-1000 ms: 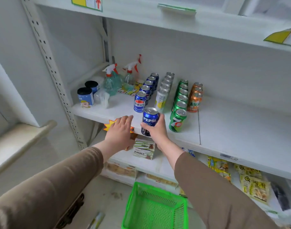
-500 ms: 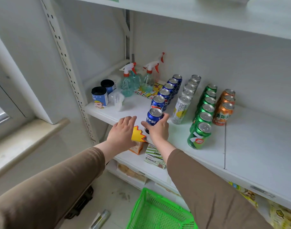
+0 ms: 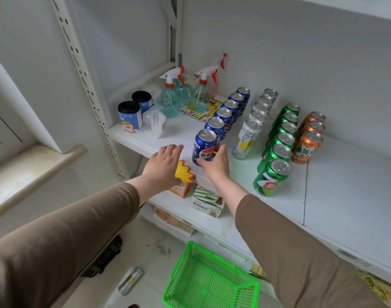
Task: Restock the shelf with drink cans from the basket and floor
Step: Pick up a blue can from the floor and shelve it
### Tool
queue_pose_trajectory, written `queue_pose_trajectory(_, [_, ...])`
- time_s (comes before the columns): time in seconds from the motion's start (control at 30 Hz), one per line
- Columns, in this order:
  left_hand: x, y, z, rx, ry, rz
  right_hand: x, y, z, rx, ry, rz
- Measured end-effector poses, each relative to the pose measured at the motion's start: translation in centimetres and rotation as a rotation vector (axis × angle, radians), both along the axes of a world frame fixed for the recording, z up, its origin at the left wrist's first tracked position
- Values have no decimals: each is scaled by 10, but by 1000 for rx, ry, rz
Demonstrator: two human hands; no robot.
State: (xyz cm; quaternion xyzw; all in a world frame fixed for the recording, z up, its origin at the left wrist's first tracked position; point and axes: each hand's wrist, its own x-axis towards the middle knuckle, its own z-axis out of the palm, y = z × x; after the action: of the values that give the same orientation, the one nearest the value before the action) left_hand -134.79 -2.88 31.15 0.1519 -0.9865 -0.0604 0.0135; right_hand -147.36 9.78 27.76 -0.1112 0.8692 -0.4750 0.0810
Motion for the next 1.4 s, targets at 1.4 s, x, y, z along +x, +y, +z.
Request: queue_pose_trajectory(1.4, [175, -34, -90, 36, 12, 31, 192, 14, -72, 615, 529, 244])
